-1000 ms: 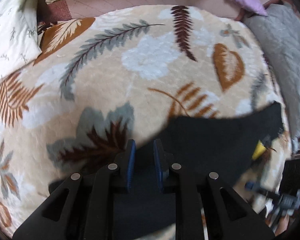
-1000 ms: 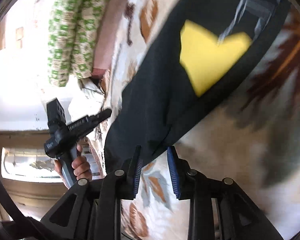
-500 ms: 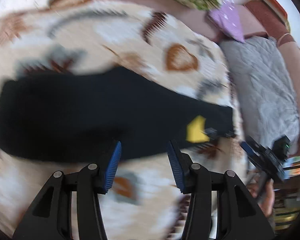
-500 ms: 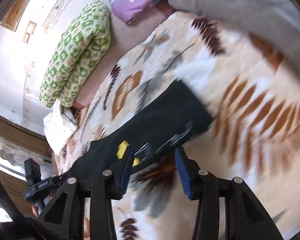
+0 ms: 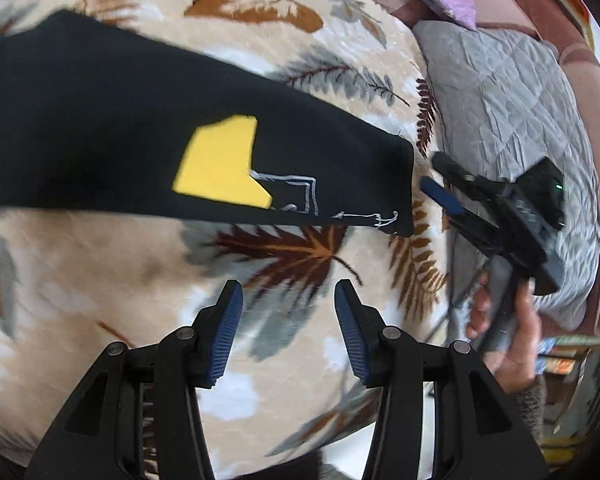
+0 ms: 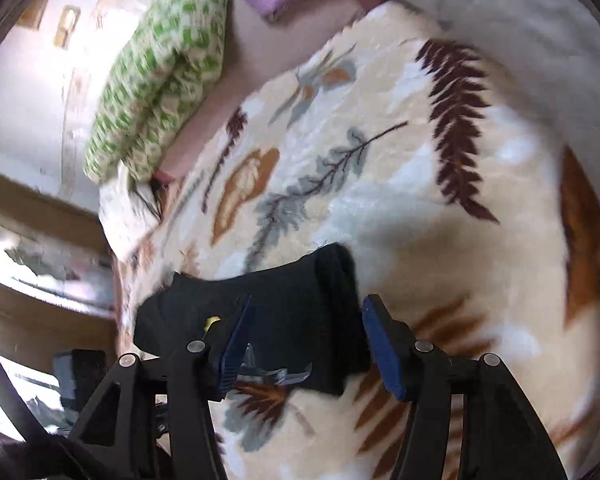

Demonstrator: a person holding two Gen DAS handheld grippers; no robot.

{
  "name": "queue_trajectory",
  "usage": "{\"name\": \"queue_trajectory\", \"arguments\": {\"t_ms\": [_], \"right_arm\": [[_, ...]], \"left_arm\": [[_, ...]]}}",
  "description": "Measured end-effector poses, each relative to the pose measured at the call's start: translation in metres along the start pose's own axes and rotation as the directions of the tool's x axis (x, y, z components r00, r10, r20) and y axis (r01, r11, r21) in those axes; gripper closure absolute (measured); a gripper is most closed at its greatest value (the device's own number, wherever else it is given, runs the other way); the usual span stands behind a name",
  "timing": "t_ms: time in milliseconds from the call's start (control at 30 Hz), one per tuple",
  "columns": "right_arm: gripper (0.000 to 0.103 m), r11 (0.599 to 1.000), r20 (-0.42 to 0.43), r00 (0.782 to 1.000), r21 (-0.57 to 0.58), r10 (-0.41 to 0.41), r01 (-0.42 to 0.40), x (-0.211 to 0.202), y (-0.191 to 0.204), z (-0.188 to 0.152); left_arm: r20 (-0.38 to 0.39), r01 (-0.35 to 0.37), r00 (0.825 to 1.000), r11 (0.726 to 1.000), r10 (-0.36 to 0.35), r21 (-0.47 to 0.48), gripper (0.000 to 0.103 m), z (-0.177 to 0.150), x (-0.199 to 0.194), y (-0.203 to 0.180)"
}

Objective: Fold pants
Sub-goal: 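Lower the waistband onto the legs and open both tools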

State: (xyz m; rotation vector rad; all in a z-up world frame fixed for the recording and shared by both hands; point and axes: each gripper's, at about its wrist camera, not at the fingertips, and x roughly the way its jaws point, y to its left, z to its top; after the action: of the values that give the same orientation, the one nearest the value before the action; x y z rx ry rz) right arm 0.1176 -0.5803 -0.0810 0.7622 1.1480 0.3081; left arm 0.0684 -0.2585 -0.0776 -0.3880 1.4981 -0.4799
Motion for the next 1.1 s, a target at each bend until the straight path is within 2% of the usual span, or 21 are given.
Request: {"name": "queue_trajectory", "arguments": {"t_ms": [133, 200, 300, 500, 600, 700, 800, 1000, 1100], "right_arm": [[0.045, 0.997, -0.101, 0.994, -0.068, 0.028, -0.035, 0.029, -0.008, 0.012], [0.045, 0.993, -0.103, 0.994, -0.105, 0.037, -0.048, 0.035, -0.010, 0.016], [0.045, 0.987, -0.142, 0.985, -0.111, 0.100, -0.116, 0.045, -0.014, 0.020], [0.045, 0.971, -0.220, 0.969, -0.182, 0.115, -0.156, 0.062, -0.006, 0.030], [0.048, 0.961, -0.251, 0.964, -0.232, 0.087, -0.147, 0.064, 0.001, 0.033], [0.073, 0.955, -0.259, 0.965, -0.272, 0.043, -0.116, 0.064, 0.003, 0.034], [0.074, 0.963, -0.262, 0.965, -0.254, 0.026, -0.095, 0.066, -0.002, 0.035], [0.073, 0.972, -0.266, 0.963, -0.217, 0.029, -0.089, 0.067, -0.007, 0.036], [0.073, 0.973, -0.273, 0.962, -0.215, 0.023, -0.085, 0.068, -0.007, 0.037]], "left_arm": [[-0.010, -0.020, 1.000, 0.998, 0.020, -0.052, 0.057, -0.001, 0.014, -0.004], [0.010, -0.036, 0.999, 0.998, 0.037, -0.058, 0.057, 0.000, 0.017, -0.006], [0.032, -0.057, 0.998, 0.995, 0.060, -0.078, 0.057, 0.000, 0.017, -0.007], [0.054, -0.062, 0.996, 0.989, 0.070, -0.133, 0.057, 0.003, 0.021, -0.011], [0.061, -0.055, 0.996, 0.982, 0.067, -0.178, 0.057, 0.002, 0.025, -0.015], [0.048, 0.005, 0.999, 0.963, 0.008, -0.270, 0.057, 0.000, 0.033, -0.015], [0.045, 0.053, 0.998, 0.933, -0.039, -0.356, 0.057, -0.003, 0.043, -0.021], [0.131, 0.082, 0.991, 0.882, -0.024, -0.464, 0.057, -0.007, 0.051, -0.022], [0.154, 0.115, 0.987, 0.834, -0.036, -0.540, 0.061, -0.014, 0.054, -0.013]]}}
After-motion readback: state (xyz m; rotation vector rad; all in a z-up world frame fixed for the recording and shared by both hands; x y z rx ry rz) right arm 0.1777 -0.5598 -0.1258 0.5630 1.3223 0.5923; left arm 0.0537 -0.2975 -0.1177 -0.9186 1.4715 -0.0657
